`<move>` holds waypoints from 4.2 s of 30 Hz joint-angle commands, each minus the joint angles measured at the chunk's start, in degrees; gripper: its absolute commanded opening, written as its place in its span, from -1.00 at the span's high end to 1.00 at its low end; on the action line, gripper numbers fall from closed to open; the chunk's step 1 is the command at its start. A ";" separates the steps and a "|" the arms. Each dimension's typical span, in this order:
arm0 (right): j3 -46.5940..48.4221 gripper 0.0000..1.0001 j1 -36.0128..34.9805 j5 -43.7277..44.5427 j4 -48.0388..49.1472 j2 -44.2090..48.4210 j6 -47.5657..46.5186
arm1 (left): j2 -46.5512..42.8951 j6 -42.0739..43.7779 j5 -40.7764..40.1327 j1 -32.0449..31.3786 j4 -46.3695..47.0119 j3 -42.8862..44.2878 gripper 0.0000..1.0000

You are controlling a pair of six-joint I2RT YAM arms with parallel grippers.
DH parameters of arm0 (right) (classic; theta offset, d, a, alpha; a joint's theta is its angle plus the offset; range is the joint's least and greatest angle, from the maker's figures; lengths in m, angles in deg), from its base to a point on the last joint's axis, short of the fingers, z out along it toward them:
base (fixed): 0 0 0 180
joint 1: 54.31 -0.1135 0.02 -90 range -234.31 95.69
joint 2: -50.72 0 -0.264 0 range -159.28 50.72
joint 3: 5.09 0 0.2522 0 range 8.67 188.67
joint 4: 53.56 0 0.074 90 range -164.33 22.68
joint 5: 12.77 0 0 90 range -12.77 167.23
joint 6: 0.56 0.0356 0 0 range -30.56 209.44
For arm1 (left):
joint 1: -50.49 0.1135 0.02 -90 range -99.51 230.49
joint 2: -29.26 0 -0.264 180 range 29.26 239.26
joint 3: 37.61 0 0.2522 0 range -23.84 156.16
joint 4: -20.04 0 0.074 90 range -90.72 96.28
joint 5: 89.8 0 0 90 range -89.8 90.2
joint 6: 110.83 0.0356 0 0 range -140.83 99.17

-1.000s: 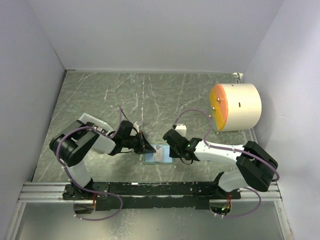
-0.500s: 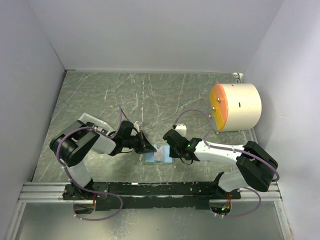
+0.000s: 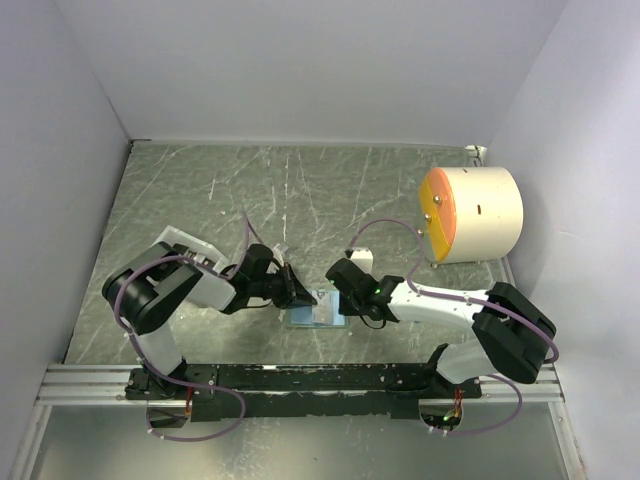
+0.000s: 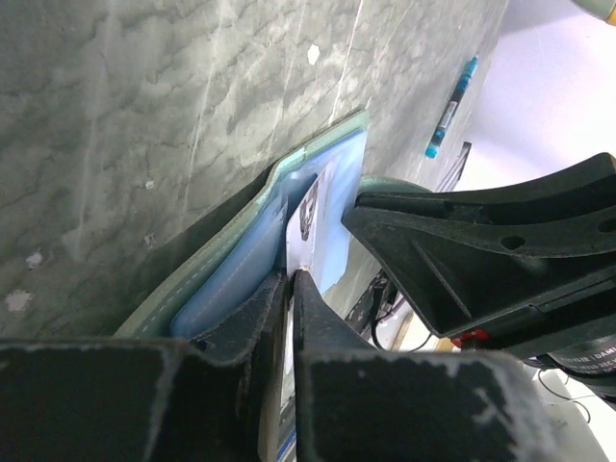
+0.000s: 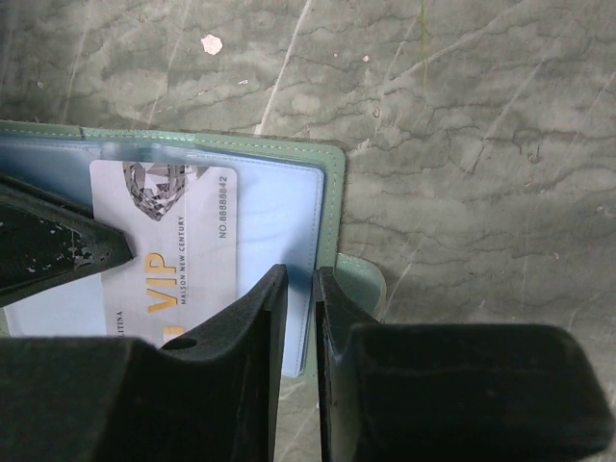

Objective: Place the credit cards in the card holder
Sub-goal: Insert the credit card into the card holder.

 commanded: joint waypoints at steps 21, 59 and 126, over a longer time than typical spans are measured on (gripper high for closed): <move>-3.59 0.67 0.15 -5.98 2.54 2.73 2.13 | -12.48 10.18 -10.91 -1.44 -19.02 4.75 0.03; -4.45 0.68 0.15 -5.78 3.81 3.06 2.15 | -4.64 8.94 -8.45 -6.53 -14.66 8.50 0.06; -4.23 0.68 0.23 -1.14 1.41 5.84 3.54 | -7.47 11.12 -16.64 -10.24 -23.68 12.53 0.18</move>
